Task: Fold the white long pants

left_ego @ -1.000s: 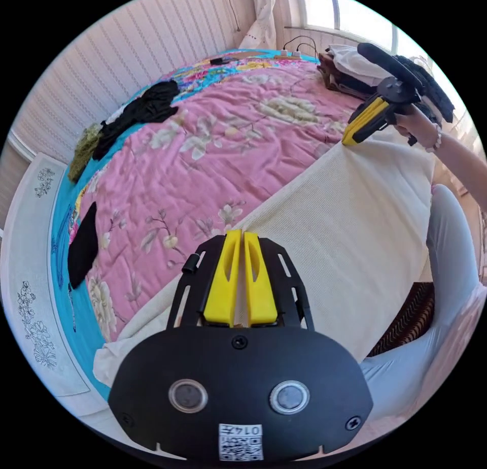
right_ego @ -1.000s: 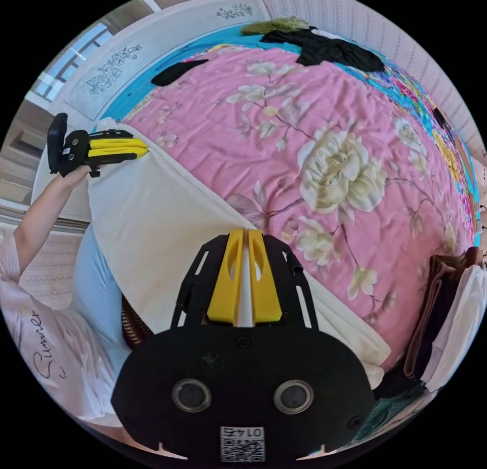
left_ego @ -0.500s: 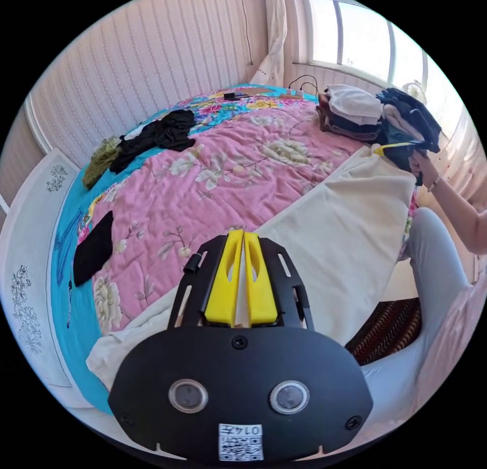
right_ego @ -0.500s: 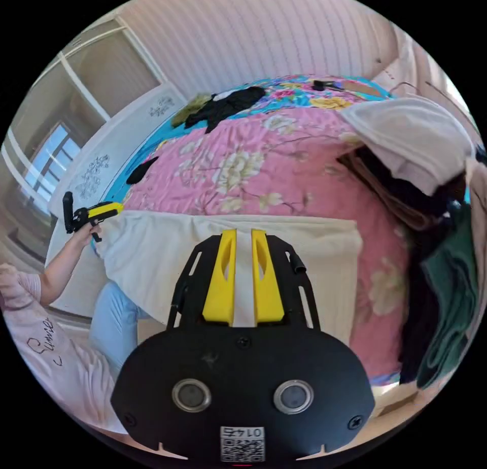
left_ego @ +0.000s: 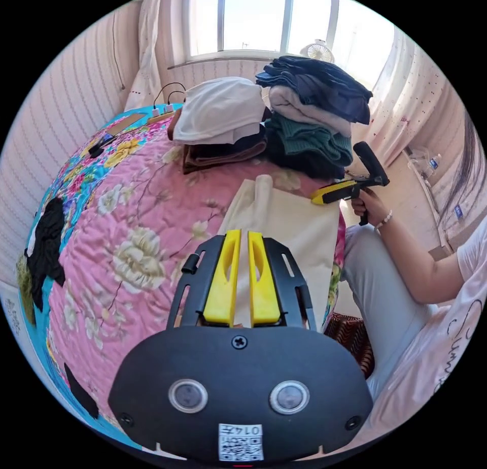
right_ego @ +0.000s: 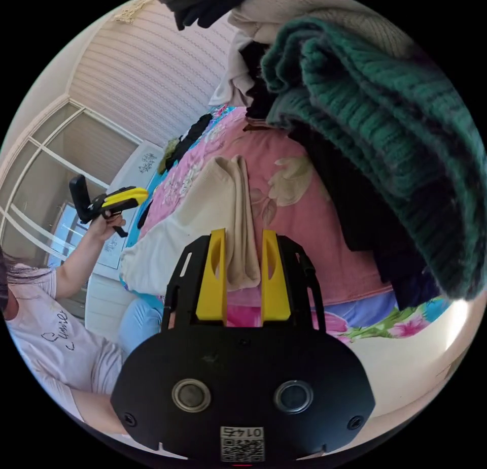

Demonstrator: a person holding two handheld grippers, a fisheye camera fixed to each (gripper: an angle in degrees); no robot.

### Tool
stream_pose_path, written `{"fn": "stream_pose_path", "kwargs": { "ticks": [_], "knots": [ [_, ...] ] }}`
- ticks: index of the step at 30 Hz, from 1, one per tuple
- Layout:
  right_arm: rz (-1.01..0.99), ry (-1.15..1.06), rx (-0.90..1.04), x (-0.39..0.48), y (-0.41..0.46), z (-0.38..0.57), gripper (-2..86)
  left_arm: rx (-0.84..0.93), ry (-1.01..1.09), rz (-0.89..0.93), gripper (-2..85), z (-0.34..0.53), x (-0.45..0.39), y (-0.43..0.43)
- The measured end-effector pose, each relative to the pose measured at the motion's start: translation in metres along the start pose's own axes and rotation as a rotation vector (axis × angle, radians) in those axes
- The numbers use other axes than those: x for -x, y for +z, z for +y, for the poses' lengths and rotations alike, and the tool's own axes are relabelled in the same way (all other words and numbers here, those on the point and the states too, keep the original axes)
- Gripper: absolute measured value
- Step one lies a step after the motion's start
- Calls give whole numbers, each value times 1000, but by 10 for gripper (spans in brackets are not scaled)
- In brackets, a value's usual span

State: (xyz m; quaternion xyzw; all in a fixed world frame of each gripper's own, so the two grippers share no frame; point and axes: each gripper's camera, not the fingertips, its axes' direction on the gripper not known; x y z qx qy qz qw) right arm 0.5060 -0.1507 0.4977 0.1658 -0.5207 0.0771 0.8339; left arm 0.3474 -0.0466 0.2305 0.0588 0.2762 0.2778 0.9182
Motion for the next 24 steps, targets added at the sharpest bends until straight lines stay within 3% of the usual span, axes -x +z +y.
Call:
{"fn": "stream_pose_path", "kwargs": {
  "ticks": [5, 11, 19, 24],
  "knots": [
    [-202, -37, 76, -42, -16, 3, 96, 131, 28, 80, 62, -86, -24, 87],
    [-304, -8, 153, -77, -26, 7, 75, 286, 6, -25, 27, -117, -38, 152],
    [-363, 8, 132, -102, -37, 12, 54, 269, 118, -158, 6, -137, -60, 126],
    [-337, 61, 149, -111, -30, 12, 52, 356, 34, -151, 23, -135, -53, 156]
  ]
}}
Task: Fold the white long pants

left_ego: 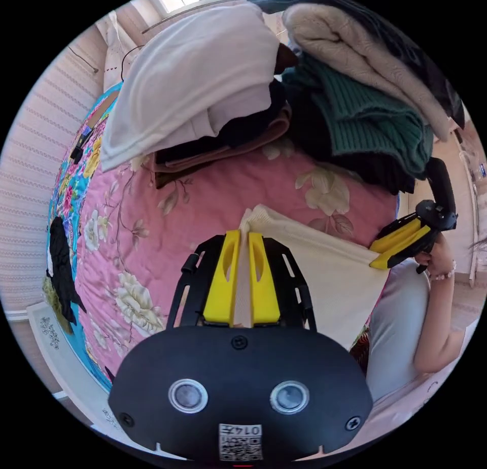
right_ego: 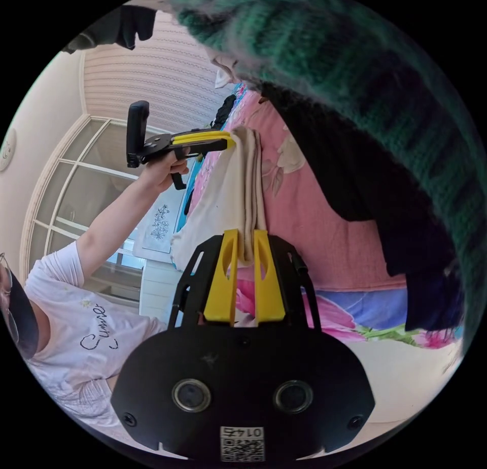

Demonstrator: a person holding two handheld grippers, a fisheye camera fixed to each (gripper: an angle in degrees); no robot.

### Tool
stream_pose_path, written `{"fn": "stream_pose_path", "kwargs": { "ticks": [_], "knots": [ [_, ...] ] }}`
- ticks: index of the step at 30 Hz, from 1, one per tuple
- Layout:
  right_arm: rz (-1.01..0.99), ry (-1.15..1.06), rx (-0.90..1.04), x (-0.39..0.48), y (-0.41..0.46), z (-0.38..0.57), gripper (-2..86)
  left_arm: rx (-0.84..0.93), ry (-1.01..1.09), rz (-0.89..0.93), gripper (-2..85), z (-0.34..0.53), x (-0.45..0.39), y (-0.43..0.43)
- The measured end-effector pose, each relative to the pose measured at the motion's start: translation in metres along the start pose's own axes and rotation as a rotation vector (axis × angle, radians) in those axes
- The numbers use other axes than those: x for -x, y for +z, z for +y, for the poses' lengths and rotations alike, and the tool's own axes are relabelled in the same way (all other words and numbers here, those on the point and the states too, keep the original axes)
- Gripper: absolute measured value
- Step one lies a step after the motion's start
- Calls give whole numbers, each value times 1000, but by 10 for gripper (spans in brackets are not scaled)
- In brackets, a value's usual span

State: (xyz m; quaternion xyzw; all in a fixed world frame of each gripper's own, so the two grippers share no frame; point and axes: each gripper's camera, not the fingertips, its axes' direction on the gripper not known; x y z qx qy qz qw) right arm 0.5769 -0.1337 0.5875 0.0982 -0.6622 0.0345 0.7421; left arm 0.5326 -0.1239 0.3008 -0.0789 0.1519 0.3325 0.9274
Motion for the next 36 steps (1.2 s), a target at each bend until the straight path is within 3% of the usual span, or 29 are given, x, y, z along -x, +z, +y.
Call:
{"fn": "stream_pose_path", "kwargs": {
  "ticks": [6, 9, 14, 18, 24, 27, 32, 36],
  "knots": [
    [6, 14, -1, -4, 9, 1, 50, 61, 39, 19, 52, 8, 1, 24],
    [8, 16, 1, -2, 16, 2, 51, -12, -19, 86, 64, 29, 23, -4],
    [19, 26, 13, 5, 34, 7, 53, -193, -101, -2, 28, 114, 48, -66],
    [26, 46, 10, 14, 47, 13, 50, -172, -185, 19, 15, 187, 68, -89],
    [15, 54, -176, 50, 56, 47, 14, -335, -348, 31, 7, 381, 69, -152],
    [-65, 10, -210, 73, 82, 58, 6, -360, -534, 19, 6, 507, 68, -165],
    [28, -134, -32, 152, 182, 55, 2, -316, -963, -80, 4, 733, 55, -182],
    [47, -296, 187, 220, 286, 56, 2, -332, -1188, -141, 12, 853, 40, -196]
  ]
}}
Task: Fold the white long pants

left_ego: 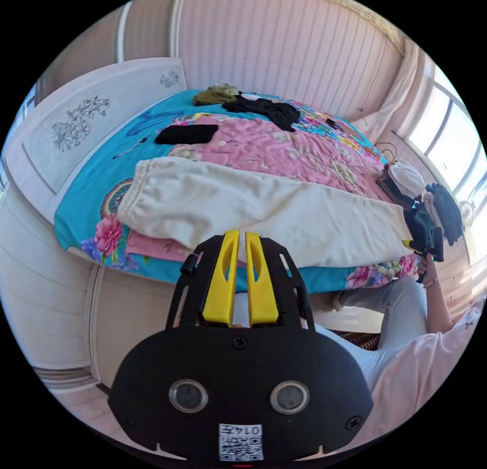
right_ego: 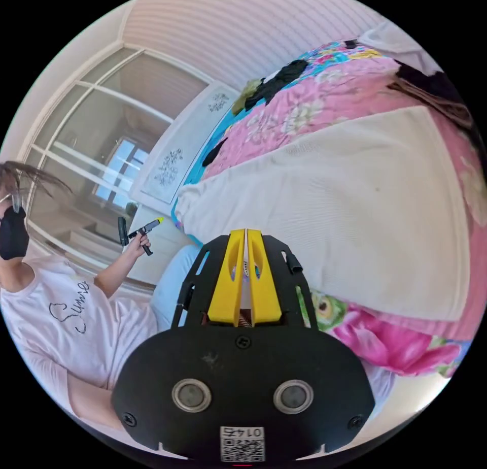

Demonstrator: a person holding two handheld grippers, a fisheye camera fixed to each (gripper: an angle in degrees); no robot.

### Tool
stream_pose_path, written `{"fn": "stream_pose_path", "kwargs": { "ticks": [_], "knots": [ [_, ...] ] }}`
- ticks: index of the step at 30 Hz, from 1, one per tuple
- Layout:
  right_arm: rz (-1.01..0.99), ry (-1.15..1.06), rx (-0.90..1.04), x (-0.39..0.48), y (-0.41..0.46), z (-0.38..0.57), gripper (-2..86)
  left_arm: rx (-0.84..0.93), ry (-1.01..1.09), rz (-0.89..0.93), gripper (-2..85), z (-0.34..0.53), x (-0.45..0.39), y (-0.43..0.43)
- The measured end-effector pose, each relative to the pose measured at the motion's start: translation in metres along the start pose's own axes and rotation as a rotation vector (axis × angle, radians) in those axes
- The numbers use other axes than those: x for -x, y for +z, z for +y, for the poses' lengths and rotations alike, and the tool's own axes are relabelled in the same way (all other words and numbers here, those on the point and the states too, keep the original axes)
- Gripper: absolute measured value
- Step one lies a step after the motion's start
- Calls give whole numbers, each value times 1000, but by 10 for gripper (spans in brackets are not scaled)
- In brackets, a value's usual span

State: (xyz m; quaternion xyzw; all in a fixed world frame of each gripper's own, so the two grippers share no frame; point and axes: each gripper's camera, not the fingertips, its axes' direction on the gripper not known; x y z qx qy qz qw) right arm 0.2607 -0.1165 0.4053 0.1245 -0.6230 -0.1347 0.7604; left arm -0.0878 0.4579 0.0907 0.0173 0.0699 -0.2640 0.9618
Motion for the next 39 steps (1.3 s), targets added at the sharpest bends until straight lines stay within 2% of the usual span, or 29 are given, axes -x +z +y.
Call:
{"fn": "stream_pose_path", "kwargs": {
  "ticks": [5, 8, 12, 16, 18, 20, 23, 26, 28, 29, 31, 35, 37, 39],
  "knots": [
    [66, -200, 238, 102, 139, -55, 0, -57, -114, -100, 22, 29, 92, -29],
    [239, -337, 275, 161, 200, -78, -2, -90, -64, -6, -4, 27, 105, -32],
    [478, -449, 350, 211, 271, -96, -2, -108, 170, 114, -9, 21, 51, -24],
    [656, -456, 454, 229, 334, -118, -3, -101, 312, 346, -10, 27, -47, 0],
    [673, -461, 451, 235, 347, -129, -3, -114, 337, 398, -10, 30, -86, 12],
    [639, -448, 469, 242, 363, -149, -3, -52, 417, 313, -10, 27, -128, 32],
    [578, -467, 482, 257, 385, -173, -4, -46, 426, 176, -10, 14, -139, 46],
    [629, -504, 493, 270, 418, -191, -4, -5, 367, 233, -10, 4, -134, 68],
    [694, -494, 534, 261, 448, -195, -4, 156, 372, 229, -10, 6, -140, 105],
    [717, -462, 640, 244, 475, -193, -4, 131, 368, 240, -10, 13, -140, 115],
    [700, -447, 560, 240, 477, -193, -4, 126, 373, 245, -10, 12, -142, 116],
    [683, -481, 716, 252, 474, -211, -5, 180, 445, 315, -10, -3, -156, 97],
    [687, -513, 634, 262, 464, -217, -5, 156, 464, 286, -10, 0, -163, 94],
    [711, -482, 642, 251, 471, -218, -4, 224, 495, 245, -10, 8, -173, 117]
  ]
}}
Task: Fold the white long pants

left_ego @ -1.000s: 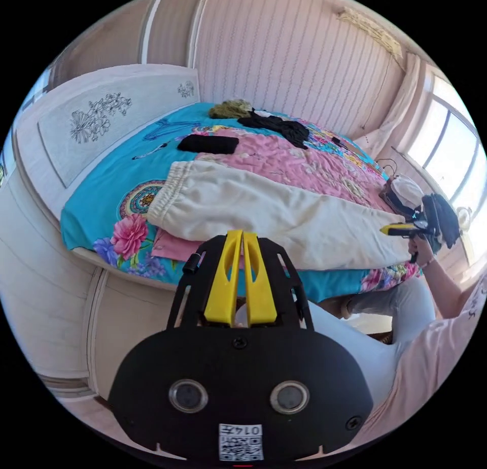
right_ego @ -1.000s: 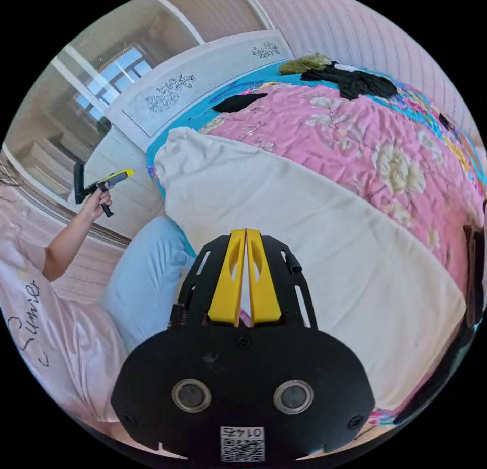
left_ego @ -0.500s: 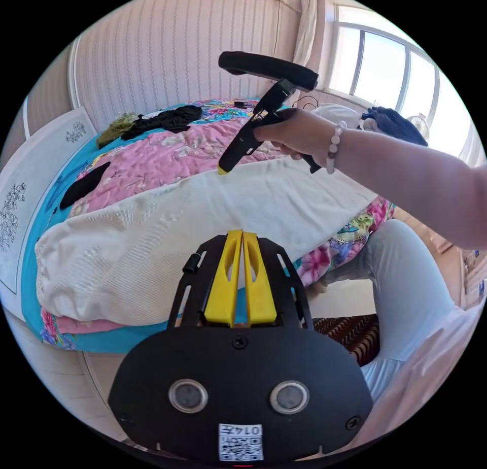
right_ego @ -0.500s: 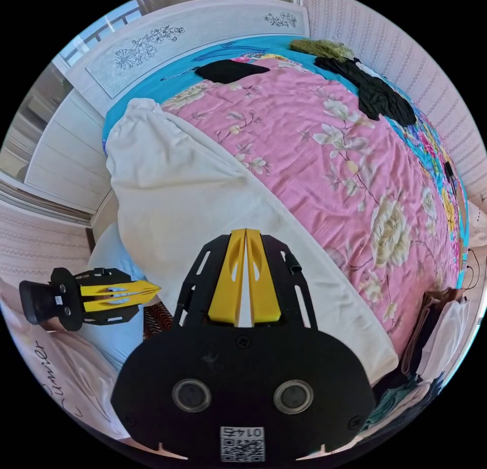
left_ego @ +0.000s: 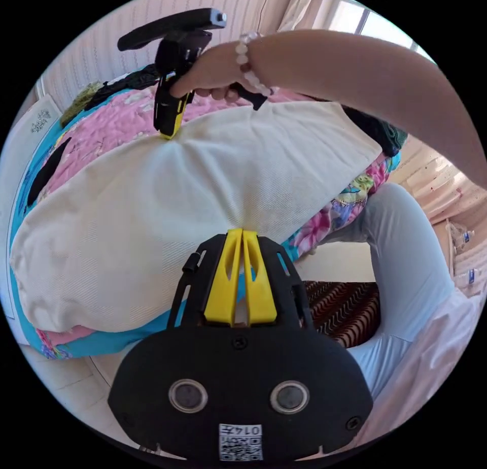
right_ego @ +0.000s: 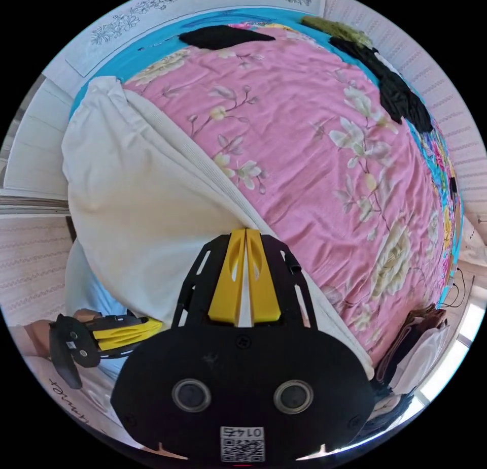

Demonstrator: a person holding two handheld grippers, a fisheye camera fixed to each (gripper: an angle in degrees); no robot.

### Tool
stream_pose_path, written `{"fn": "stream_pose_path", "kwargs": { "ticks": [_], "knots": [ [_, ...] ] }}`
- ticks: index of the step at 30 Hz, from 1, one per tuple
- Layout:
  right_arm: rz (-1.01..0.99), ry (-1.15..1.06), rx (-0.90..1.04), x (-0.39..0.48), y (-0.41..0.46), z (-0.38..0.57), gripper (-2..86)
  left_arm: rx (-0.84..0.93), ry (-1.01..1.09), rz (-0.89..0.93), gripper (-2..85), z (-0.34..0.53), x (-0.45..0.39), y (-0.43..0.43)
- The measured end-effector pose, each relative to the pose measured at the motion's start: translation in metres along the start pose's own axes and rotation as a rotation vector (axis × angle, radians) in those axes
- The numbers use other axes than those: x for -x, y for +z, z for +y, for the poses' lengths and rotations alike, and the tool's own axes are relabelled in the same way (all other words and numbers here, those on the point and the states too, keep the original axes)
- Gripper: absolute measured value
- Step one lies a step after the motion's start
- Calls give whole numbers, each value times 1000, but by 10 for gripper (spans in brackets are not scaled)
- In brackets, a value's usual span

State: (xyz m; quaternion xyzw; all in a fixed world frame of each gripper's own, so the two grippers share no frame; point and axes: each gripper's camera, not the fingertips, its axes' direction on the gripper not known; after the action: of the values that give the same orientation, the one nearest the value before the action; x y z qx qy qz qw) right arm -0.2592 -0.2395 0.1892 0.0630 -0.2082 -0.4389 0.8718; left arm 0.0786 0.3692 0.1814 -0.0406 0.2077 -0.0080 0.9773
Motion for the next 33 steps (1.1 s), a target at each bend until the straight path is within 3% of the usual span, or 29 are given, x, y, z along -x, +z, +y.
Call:
{"fn": "stream_pose_path", "kwargs": {
  "ticks": [6, 10, 13, 20, 25, 33],
  "knots": [
    [-25, 59, -122, -19, 1, 35, -4, -38, -26, 48, -10, -7, -3, 4],
    [-183, 223, -489, -57, -40, 158, 0, -74, 8, 134, -10, -3, -11, -14],
    [-204, 438, -599, -94, -41, 276, 9, -95, 38, 196, -10, -2, -19, -21],
    [-131, 913, -589, -176, -40, 518, 96, -198, 222, 237, -10, -58, -72, -29],
    [-143, 1114, -631, -218, -21, 606, 158, -173, 413, 182, -9, -130, -132, -14],
    [-415, 1062, -655, -271, 18, 648, 147, -147, 581, 167, -7, -252, -223, 19]
  ]
}}
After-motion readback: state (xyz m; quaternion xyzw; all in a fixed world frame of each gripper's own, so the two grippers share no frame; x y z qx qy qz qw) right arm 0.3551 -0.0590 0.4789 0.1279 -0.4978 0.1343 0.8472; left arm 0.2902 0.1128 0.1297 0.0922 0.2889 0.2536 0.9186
